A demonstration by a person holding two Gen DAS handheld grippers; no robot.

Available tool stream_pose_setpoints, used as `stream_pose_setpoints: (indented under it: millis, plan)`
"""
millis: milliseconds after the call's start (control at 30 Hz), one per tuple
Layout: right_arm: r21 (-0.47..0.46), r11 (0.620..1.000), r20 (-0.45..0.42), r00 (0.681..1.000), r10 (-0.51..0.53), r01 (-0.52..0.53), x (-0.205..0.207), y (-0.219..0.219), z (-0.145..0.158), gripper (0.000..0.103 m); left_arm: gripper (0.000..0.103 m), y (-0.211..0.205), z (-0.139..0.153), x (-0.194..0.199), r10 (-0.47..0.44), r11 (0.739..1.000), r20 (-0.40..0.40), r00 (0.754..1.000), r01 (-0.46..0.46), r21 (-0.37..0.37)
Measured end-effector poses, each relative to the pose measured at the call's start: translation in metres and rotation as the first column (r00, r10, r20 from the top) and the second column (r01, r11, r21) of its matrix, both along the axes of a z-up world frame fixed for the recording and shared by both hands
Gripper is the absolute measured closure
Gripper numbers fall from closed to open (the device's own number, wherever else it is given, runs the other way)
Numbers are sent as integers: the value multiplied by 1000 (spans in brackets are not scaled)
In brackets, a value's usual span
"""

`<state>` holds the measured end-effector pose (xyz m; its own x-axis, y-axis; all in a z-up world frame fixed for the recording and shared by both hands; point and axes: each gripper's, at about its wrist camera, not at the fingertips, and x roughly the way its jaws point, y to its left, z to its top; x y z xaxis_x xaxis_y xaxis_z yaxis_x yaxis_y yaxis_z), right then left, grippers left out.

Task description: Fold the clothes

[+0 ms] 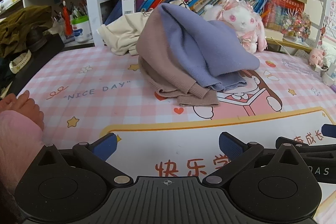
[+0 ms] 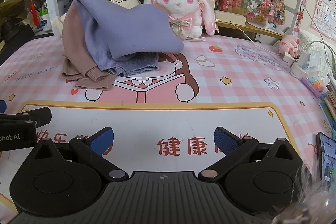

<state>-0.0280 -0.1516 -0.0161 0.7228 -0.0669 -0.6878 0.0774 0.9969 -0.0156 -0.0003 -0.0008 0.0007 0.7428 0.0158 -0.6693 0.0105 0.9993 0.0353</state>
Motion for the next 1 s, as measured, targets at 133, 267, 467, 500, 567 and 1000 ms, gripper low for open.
stream_pose_setpoints:
  millis: [133, 267, 467, 500, 567, 1000]
  plan:
    - [1, 1000, -1, 1000, -1, 1, 0, 0, 0, 0, 0, -2, 3, -1, -3, 1000, -8, 1000, 3, -16]
    - [1, 1000, -1, 1000, -2, 2, -1, -2, 0, 0, 0, 1, 0, 0, -9, 1000, -5, 1000, 9, -13]
    - [6, 1000, -4, 1000, -5, 5, -4, -6, -2, 0, 0, 0, -2, -4, -11, 1000, -1, 1000, 11, -17]
    - [8, 1000, -6, 1000, -7, 7, -3, -6, -2, 0, 0, 1, -2, -4, -17, 1000, -3, 1000, 17, -22]
    - [11, 1000, -8, 1000, -9, 9, -2, -6, -2, 0, 0, 1, -3, -4, -27, 999, -7, 1000, 27, -29]
    - [17, 1000, 1, 1000, 11, -11, -2, -2, -1, 0, 0, 4, -3, -4, -34, 997, -16, 999, 33, -69]
